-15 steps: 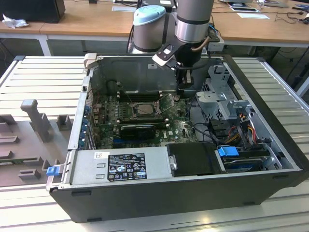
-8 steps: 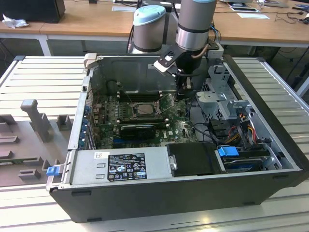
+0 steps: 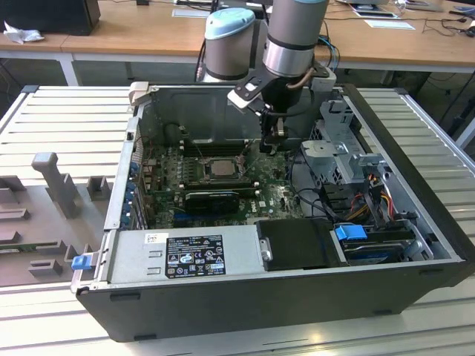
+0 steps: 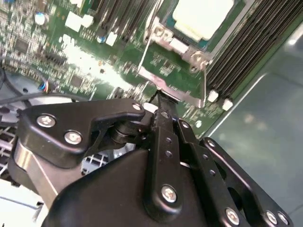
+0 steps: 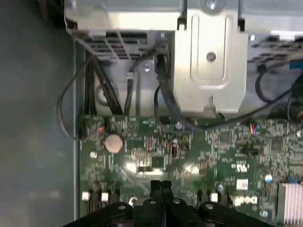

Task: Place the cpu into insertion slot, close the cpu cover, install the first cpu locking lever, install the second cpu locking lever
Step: 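Close the cpu cover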

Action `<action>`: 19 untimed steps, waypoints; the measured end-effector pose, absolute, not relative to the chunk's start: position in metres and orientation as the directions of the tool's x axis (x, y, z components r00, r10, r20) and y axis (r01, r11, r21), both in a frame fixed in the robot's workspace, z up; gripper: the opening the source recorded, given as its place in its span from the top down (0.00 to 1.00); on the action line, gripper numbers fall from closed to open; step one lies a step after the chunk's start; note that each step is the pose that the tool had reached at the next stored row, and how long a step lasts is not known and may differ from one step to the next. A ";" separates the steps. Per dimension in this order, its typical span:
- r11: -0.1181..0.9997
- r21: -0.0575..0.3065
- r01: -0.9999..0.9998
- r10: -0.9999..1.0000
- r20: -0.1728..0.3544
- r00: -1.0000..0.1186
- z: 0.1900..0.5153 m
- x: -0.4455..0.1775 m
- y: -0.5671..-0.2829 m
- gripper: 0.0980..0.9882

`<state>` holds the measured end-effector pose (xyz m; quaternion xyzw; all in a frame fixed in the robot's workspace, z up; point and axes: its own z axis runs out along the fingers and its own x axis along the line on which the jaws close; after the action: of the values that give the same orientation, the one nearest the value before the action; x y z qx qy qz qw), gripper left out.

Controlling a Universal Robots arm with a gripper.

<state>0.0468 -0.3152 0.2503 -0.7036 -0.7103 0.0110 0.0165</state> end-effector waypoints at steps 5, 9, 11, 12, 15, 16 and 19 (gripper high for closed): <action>0.010 -0.039 0.999 1.000 0.009 -0.009 0.252 0.008 -0.315 0.99; 0.015 -0.025 1.000 1.000 0.011 -0.015 0.242 -0.015 -0.315 0.99; 0.016 -0.024 1.000 1.000 0.011 -0.015 0.241 -0.016 -0.315 0.99; 0.016 -0.024 1.000 1.000 0.011 -0.015 0.241 -0.018 -0.315 0.99; 0.016 -0.024 1.000 1.000 0.011 -0.015 0.241 -0.019 -0.315 0.99; 0.016 -0.024 1.000 1.000 0.011 -0.015 0.241 -0.020 -0.315 0.99; 0.016 -0.024 1.000 1.000 0.011 -0.015 0.241 -0.023 -0.315 0.99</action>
<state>-0.0233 -0.3151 0.2414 -0.7016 -0.7125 0.0048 0.0124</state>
